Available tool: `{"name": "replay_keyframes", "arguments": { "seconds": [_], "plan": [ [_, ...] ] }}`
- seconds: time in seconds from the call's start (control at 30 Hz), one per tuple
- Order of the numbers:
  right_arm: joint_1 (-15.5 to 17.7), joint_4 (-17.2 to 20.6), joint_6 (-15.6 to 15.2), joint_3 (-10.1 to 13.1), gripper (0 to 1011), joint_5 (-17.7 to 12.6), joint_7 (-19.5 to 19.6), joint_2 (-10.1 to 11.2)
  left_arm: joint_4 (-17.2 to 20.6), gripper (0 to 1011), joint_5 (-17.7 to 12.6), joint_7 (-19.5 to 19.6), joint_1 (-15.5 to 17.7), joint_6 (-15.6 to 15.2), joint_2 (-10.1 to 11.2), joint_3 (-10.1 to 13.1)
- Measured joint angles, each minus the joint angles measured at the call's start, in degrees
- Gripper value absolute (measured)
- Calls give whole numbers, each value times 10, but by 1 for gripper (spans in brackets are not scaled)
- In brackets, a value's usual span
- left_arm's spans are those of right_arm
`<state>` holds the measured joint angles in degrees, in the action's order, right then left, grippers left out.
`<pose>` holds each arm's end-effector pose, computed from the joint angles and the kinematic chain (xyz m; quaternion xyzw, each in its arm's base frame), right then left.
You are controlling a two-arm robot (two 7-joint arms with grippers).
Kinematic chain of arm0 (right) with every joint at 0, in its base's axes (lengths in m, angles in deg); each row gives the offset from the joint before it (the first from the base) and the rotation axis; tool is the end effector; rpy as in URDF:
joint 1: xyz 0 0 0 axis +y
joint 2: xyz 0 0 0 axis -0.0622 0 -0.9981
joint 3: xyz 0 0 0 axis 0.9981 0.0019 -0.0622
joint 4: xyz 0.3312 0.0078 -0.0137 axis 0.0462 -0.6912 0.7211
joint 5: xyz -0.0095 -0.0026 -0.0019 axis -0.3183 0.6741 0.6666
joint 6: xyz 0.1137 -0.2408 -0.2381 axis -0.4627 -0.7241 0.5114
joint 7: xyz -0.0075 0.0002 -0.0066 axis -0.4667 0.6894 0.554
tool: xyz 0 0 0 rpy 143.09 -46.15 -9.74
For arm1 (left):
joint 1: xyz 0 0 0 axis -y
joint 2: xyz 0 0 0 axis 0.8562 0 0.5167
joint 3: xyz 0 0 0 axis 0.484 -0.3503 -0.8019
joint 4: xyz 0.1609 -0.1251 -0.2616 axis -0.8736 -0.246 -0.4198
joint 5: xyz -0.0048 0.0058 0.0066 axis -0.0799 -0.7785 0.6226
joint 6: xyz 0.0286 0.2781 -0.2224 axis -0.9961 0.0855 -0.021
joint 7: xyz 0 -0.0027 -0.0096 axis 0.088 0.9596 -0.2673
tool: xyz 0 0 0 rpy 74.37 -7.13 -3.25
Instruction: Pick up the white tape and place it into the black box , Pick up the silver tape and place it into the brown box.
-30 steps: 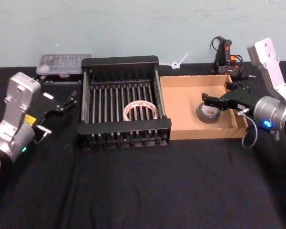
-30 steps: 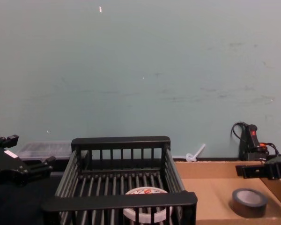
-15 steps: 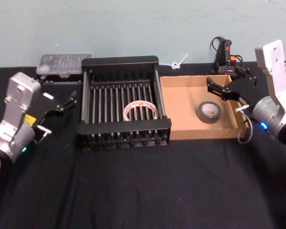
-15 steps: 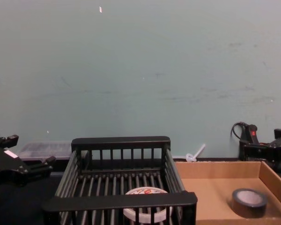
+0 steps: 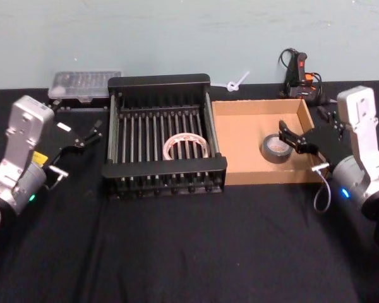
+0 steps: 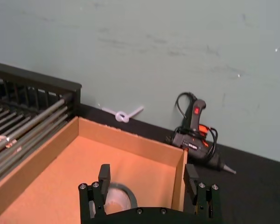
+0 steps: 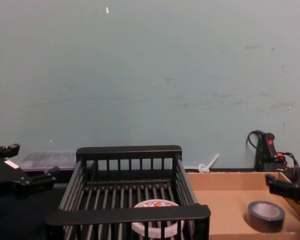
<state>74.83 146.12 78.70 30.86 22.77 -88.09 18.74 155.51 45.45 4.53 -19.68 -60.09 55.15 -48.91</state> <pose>0.4322 -0.0431 -0.3525 -0.1092 -0.0372 -0.5936 0.7965 0.4106 0.0935 -0.3450 0.1416 -0.1324 0.5800 0.7913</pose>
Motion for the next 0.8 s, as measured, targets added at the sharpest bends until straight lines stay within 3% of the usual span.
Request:
{"name": "replay_keyframes", "arguments": {
  "seconds": [0.23, 0.8],
  "plan": [
    [7, -3, -2, 10, 1003, 5, -4, -6, 0, 1001, 0, 0, 0, 0, 0, 0],
    [6, -3, -2, 8, 1002, 5, -3, -5, 0, 1001, 0, 0, 0, 0, 0, 0]
  ]
}}
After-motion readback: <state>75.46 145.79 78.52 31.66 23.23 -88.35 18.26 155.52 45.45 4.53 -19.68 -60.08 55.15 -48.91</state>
